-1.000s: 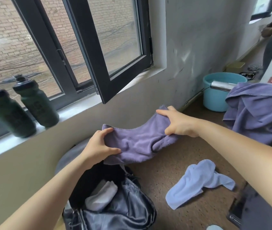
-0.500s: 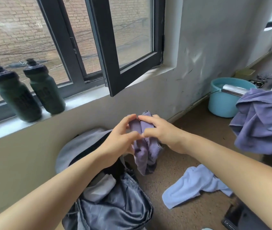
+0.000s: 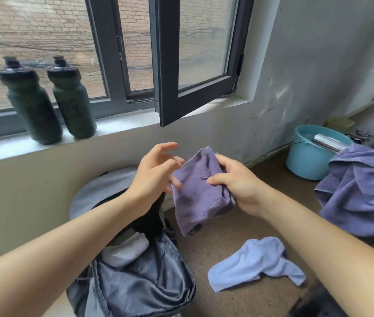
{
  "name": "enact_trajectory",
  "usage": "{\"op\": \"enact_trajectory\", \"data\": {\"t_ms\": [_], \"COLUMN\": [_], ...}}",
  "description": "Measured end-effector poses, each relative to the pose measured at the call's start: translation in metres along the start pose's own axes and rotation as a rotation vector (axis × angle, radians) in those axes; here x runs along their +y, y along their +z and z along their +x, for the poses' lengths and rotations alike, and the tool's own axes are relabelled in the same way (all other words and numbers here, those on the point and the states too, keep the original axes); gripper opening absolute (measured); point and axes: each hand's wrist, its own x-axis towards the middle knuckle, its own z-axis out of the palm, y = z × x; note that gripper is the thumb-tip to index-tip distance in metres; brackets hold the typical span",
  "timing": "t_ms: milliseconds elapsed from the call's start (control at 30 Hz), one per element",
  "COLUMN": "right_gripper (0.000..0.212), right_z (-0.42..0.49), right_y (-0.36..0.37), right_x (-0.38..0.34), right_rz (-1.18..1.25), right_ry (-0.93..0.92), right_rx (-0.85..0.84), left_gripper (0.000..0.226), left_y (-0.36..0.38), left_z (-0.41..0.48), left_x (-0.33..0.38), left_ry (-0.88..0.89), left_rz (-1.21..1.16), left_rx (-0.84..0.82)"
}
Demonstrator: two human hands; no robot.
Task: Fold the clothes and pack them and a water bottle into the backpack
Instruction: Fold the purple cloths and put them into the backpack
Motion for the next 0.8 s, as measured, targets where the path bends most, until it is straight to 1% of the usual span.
{"op": "enact_trajectory", "data": {"t_ms": [33, 67, 100, 133, 167, 200, 233, 267, 300, 333, 367, 467, 533, 600, 667, 733, 800], "right_gripper": [0.046, 0.047, 0.048, 0.049, 0.05, 0.051, 0.053, 0.057, 0.063, 0.069, 0.075, 0.078, 0.089, 0.096, 0.098, 0.094, 0.086], "right_z": [0.0, 0.001, 0.001, 0.001, 0.001, 0.001, 0.002, 0.003, 0.006, 0.008, 0.009, 0.009, 0.008, 0.005, 0.003, 0.0, -0.002], "right_y": [-0.001, -0.003, -0.005, -0.007, -0.009, -0.01, -0.012, -0.013, -0.014, -0.014, -0.014, -0.016, -0.019, -0.024, -0.028, -0.028, -0.027], "right_x": [-0.001, -0.004, -0.006, -0.007, -0.009, -0.01, -0.01, -0.008, -0.004, 0.0, 0.003, 0.007, 0.003, -0.001, -0.002, -0.002, -0.001], "right_rz": [0.064, 0.134, 0.208, 0.284, 0.355, 0.415, 0.452, 0.459, 0.442, 0.41, 0.373, 0.241, 0.167, -0.005, -0.164, -0.175, -0.154], "right_ry": [0.002, 0.007, 0.007, -0.002, -0.015, -0.031, -0.049, -0.066, -0.071, -0.063, -0.04, 0.029, 0.065, 0.022, -0.02, -0.009, 0.018], "right_rx": [-0.004, -0.013, -0.027, -0.043, -0.055, -0.062, -0.059, -0.045, -0.02, 0.013, 0.046, 0.089, 0.133, 0.141, 0.084, -0.031, -0.156], "left_gripper": [0.04, 0.04, 0.043, 0.051, 0.06, 0.068, 0.072, 0.071, 0.066, 0.061, 0.058, 0.055, 0.052, 0.051, 0.053, 0.051, 0.04], "left_y": [-0.002, -0.003, -0.005, -0.005, -0.005, -0.005, -0.004, -0.002, 0.0, 0.004, 0.006, 0.008, 0.002, -0.005, -0.01, -0.013, -0.016], "left_z": [0.004, 0.006, 0.007, 0.006, 0.008, 0.007, 0.004, 0.001, -0.002, -0.005, -0.005, -0.001, 0.001, 0.004, 0.004, 0.003, 0.003], "left_x": [-0.004, -0.007, -0.011, -0.013, -0.015, -0.015, -0.015, -0.015, -0.015, -0.015, -0.017, -0.022, -0.024, -0.024, -0.023, -0.021, -0.018], "left_ry": [0.002, -0.028, -0.083, -0.167, -0.274, -0.382, -0.456, -0.476, -0.447, -0.406, -0.369, -0.288, -0.238, -0.189, -0.158, -0.162, -0.178], "left_rz": [0.072, 0.121, 0.119, 0.057, -0.024, -0.125, -0.232, -0.324, -0.387, -0.401, -0.382, -0.234, -0.141, -0.056, -0.005, 0.017, 0.003], "left_rx": [0.105, 0.167, 0.179, 0.15, 0.083, -0.025, -0.155, -0.263, -0.335, -0.368, -0.361, -0.234, -0.254, -0.319, -0.389, -0.447, -0.468]}}
